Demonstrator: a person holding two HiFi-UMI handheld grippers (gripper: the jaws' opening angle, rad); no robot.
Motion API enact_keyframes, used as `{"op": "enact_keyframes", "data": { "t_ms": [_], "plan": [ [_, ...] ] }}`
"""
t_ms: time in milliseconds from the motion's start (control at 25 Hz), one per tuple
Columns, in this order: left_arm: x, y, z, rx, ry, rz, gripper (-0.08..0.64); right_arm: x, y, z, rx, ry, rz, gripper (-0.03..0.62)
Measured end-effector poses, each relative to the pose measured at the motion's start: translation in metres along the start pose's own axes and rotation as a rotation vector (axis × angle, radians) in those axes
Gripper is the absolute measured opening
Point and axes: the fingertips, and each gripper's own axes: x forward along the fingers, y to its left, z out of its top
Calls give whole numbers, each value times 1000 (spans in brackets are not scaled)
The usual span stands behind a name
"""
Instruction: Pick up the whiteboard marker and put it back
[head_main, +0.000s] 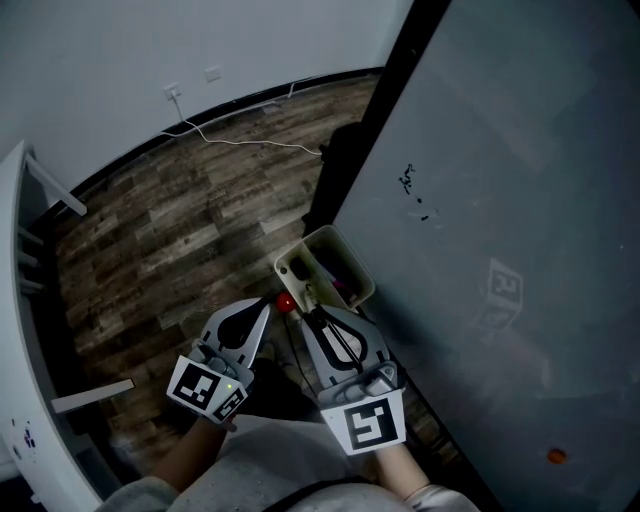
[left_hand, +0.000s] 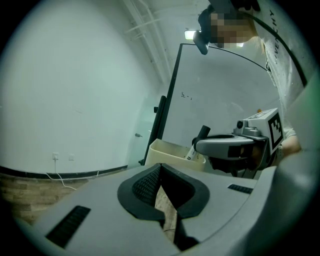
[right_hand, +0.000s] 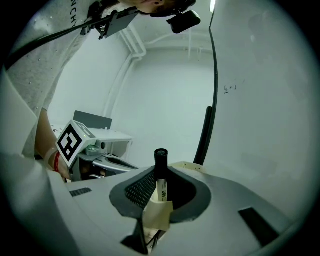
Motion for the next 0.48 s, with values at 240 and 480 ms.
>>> {"op": "enact_keyframes", "data": {
  "t_ms": [240,480],
  "plan": [
    [-2,0,-5,-4,5,3,15,1,1,-6,-11,3,-12,78],
    [-4,-2,-9,-8,14,1,15,0,2,-11,-21,8,-23,78]
  ]
}}
